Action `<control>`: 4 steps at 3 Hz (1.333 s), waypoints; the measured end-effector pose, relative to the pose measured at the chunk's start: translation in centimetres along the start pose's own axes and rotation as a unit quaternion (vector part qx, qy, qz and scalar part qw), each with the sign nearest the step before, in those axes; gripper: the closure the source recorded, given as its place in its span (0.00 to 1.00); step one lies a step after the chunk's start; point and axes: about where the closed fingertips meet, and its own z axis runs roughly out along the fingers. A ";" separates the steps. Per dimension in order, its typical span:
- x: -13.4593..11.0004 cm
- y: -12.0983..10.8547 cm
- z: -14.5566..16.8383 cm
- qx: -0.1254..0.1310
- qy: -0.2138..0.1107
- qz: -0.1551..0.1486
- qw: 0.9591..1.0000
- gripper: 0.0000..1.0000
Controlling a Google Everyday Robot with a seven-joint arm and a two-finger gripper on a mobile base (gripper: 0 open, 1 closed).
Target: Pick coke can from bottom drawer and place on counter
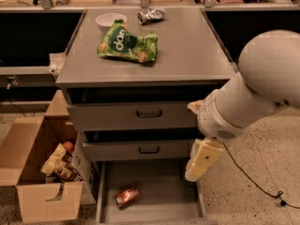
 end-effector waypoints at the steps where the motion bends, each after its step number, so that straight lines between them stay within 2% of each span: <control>1: -2.1 2.1 3.7 -0.019 -0.032 0.028 0.999 0.00; 2: -1.9 2.1 4.1 -0.022 -0.032 0.029 0.999 0.00; 3: -0.6 1.9 7.3 -0.042 -0.036 0.034 0.998 0.00; 4: 6.3 3.3 17.1 -0.072 -0.048 0.021 0.996 0.00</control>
Offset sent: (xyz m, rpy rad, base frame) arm -0.0092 0.0299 -0.0256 0.0669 0.0409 -0.0244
